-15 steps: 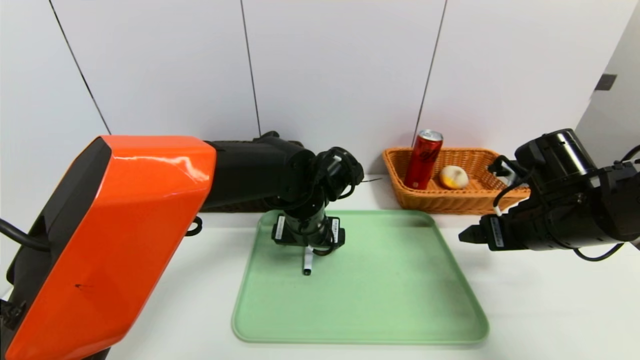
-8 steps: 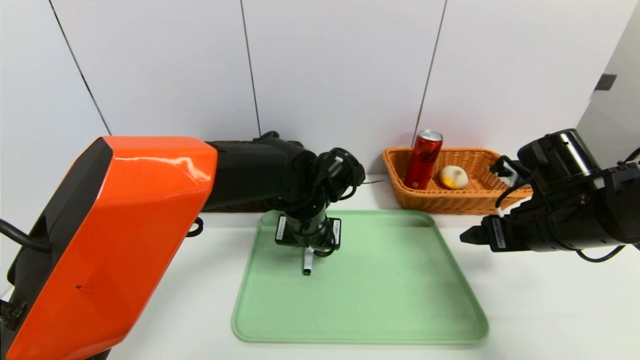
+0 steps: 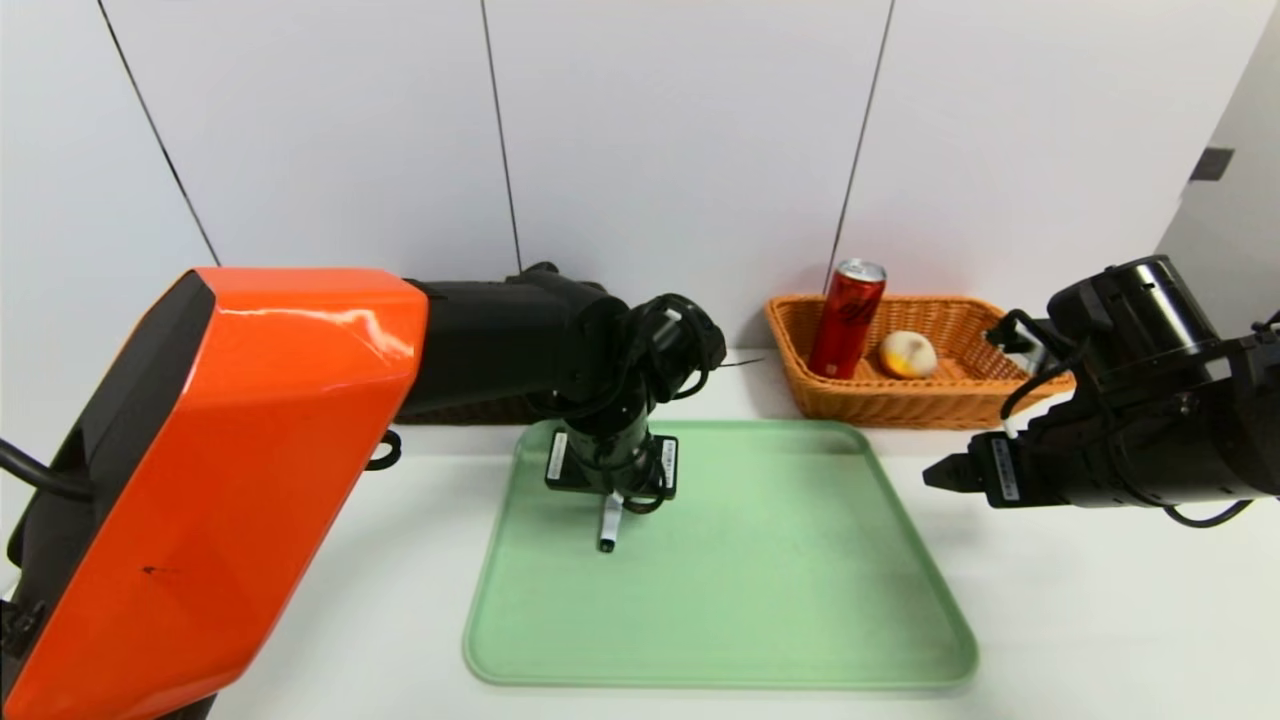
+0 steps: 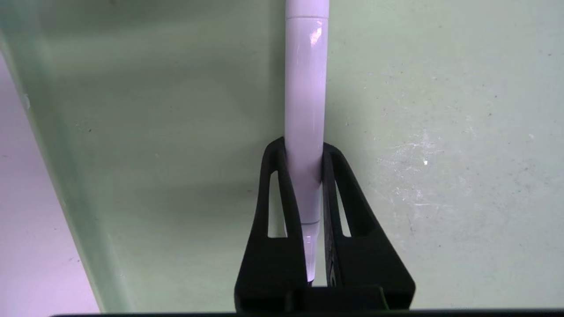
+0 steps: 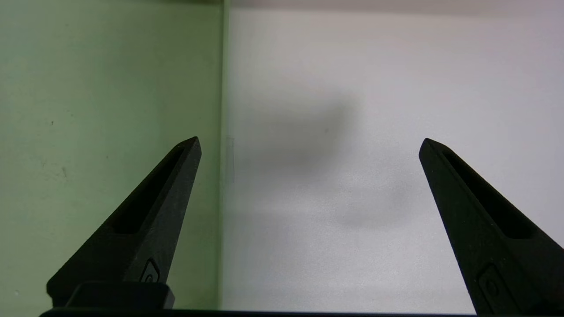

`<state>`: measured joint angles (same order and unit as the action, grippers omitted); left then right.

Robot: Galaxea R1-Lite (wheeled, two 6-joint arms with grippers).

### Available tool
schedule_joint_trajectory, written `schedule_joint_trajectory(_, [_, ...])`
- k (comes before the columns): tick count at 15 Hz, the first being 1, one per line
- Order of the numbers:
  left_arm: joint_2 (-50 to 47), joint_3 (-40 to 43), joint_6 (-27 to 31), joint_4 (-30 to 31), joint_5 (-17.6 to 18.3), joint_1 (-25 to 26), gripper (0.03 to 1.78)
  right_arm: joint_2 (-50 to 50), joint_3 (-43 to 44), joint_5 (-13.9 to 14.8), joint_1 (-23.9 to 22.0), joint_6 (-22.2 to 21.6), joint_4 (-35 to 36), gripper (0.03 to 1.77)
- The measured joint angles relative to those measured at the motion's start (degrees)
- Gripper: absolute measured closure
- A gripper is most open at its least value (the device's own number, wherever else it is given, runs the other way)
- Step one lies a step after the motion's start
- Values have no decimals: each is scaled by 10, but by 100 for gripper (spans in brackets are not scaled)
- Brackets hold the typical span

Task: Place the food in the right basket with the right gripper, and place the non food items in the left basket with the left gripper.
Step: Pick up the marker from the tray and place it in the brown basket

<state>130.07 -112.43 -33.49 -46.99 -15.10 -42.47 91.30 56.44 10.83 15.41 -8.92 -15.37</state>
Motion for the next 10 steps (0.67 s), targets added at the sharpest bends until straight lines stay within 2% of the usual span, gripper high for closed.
schedule_joint_trajectory(2, [-20, 0, 0, 1, 16, -9, 164, -3, -2, 0, 0, 0, 0, 9])
schedule_joint_trajectory(4, [-54, -1, 3, 6, 53, -23, 164, -4, -3, 0, 0, 0, 0, 9])
schedule_joint_trajectory(7, [-115, -1, 4, 22, 144, -34, 164, -4, -4, -1, 0, -1, 0, 9])
schedule_joint_trajectory(8, [-134, -1, 1, 40, 170, -31, 164, -3, -4, 0, 0, -1, 0, 9])
schedule_joint_trajectory(10, [-167, -1, -2, 99, 180, 0, 164, -3, -4, -1, -1, -1, 0, 9])
